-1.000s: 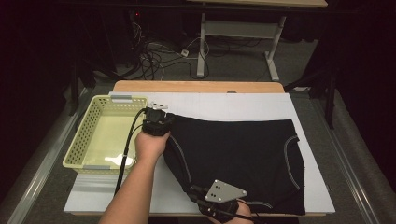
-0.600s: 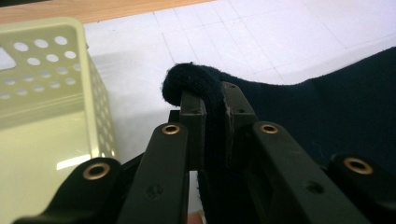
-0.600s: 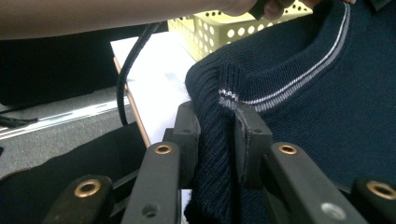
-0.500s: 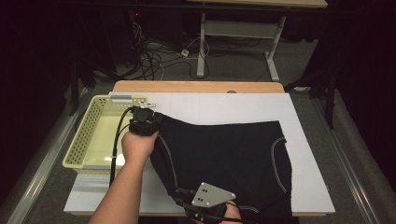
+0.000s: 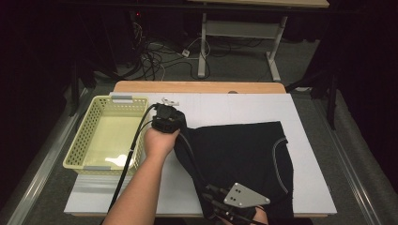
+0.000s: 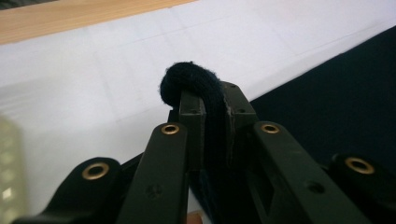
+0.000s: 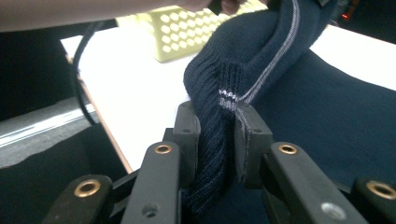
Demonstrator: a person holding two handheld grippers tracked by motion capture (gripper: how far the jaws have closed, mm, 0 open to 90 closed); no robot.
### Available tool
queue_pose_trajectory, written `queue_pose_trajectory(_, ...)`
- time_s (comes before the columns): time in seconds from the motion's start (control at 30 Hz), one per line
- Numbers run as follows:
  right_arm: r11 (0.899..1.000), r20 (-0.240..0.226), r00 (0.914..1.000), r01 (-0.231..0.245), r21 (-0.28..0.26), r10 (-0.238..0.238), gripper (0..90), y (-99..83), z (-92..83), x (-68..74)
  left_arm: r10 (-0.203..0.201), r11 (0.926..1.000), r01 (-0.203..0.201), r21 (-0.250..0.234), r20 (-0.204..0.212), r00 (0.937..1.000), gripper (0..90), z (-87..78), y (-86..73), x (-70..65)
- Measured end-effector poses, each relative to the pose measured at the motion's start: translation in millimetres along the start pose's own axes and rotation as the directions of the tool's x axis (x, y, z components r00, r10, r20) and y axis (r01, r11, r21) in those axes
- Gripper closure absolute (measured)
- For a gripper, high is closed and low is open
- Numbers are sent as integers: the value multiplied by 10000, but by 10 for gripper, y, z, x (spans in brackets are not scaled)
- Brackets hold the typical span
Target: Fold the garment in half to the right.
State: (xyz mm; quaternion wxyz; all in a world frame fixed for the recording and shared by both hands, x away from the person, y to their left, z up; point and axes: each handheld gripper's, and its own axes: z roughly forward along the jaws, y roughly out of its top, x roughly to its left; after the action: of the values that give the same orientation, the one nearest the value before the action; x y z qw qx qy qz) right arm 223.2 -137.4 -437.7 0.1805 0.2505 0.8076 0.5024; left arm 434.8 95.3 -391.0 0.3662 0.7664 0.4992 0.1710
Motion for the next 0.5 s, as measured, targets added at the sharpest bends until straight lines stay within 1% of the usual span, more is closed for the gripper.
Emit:
queue_pose_trajectory(0.13,9993,513,9981,-361,137,353,741,-121,-126,-121,264,9996,-263,-52,267,9993,789,140,84,-172)
queue_pose_trajectory(0.27,9975,1046,9924,-677,214,651,741,-231,-257,-220,507,9986,-498,-160,642,9966,790,287,161,-350)
queue_pose_trajectory(0.4,9954,1526,9843,-928,217,885,740,-318,-391,-294,780,9967,-755,-293,977,9922,790,419,241,-543)
queue_pose_trajectory(0.5,9936,1830,9774,-1114,177,1063,740,-377,-491,-341,999,9947,-960,-368,1244,9872,790,506,308,-690)
